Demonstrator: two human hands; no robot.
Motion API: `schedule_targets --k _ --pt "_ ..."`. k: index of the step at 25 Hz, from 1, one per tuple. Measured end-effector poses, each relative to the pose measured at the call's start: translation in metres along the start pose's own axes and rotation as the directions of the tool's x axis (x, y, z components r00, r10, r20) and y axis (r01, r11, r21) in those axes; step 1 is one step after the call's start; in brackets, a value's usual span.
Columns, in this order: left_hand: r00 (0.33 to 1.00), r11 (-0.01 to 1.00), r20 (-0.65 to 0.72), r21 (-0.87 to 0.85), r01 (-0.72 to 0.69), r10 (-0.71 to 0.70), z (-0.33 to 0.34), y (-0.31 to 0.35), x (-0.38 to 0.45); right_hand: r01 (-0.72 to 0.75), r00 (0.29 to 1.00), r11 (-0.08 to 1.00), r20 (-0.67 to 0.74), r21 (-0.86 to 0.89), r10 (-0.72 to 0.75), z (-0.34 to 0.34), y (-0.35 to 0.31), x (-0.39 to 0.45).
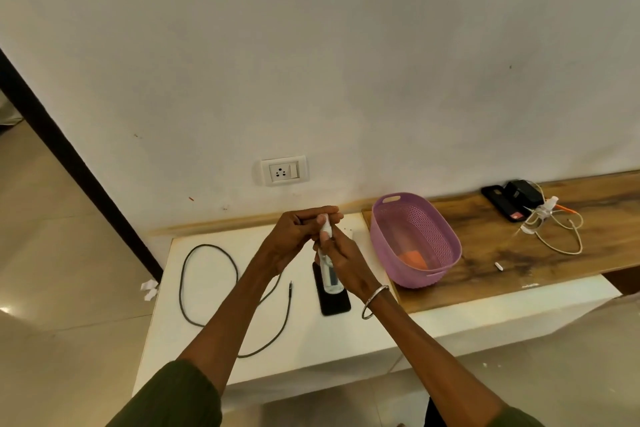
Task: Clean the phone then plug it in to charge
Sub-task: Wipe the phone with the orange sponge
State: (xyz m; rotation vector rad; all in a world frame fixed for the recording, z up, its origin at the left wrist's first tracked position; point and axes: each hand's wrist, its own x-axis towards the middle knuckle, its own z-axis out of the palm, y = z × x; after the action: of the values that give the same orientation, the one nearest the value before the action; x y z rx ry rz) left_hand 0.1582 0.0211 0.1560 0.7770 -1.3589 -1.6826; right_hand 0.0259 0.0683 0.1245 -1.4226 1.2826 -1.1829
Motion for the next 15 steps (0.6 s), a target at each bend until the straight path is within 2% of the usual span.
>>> schedule_targets --k 2,7,11,15 --pt "0.998 1.0 -0.059 -0.024 0.001 -0.003 0.0 -0.014 0.003 0.035 0.999 0.999 0.003 -0.033 -0.035 -0.022 0.004 0.004" --pt "0.979 0.992 -0.162 -0.043 0.12 -0.125 -0.017 -0.05 0.001 0.115 0.976 0.968 -0.158 -0.221 -0.152 -0.084 0.001 0.039" --pt "0.952 0.977 -0.255 0.079 0.196 -0.17 -0.03 -0.073 0.002 0.103 0.945 0.952 -0.27 -0.288 -0.184 -0.127 0.013 0.076" --pt "0.924 0.929 -0.315 0.224 0.294 -0.216 -0.037 -0.095 0.002 0.027 0.938 0.961 -0.327 -0.276 -0.12 -0.157 0.044 0.106"
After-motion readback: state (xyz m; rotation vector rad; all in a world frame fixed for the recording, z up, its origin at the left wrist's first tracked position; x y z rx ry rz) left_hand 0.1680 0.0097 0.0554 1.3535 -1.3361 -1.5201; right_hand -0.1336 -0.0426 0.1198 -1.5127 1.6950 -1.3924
